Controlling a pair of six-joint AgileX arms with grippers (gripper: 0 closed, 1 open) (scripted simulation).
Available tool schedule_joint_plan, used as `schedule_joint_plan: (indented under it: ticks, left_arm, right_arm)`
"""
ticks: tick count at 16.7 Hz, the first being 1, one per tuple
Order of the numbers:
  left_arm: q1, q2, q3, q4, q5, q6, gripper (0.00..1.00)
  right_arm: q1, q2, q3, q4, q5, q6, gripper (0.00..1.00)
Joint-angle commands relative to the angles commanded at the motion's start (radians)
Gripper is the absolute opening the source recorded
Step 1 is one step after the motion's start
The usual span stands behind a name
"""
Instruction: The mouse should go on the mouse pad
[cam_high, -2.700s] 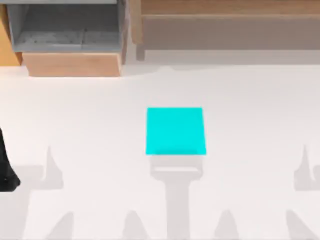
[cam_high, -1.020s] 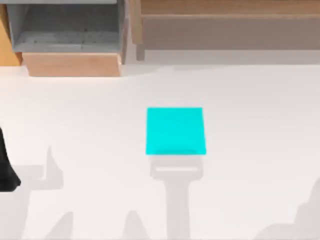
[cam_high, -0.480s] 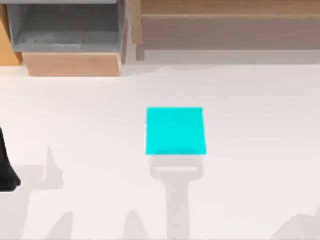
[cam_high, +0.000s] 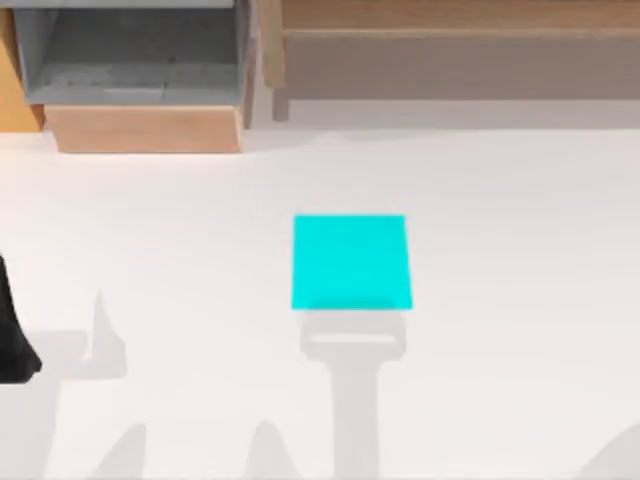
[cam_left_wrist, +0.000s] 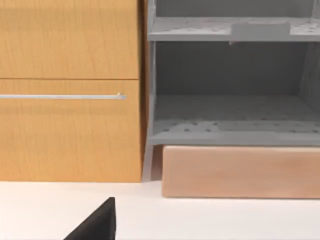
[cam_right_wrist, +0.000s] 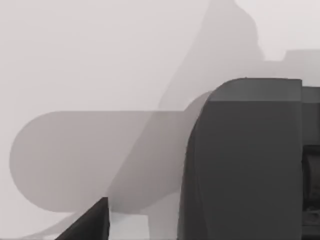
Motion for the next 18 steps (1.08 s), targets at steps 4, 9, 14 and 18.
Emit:
schedule_joint_plan:
  ticks: [4,9,14,18]
  left_arm:
    - [0.000,0.000,0.000,0.000,0.000,0.000,1.00]
    - [0.000,0.000,0.000,0.000,0.000,0.000,1.00]
    - [0.000,0.000,0.000,0.000,0.000,0.000,1.00]
    - [0.000,0.000,0.000,0.000,0.000,0.000,1.00]
  right_arm:
    - [0.000,0.000,0.000,0.000,0.000,0.000,0.85]
    - [0.000,0.000,0.000,0.000,0.000,0.000,0.47]
    - [0.000,0.000,0.000,0.000,0.000,0.000,0.10]
    - [0.000,0.000,0.000,0.000,0.000,0.000,0.00]
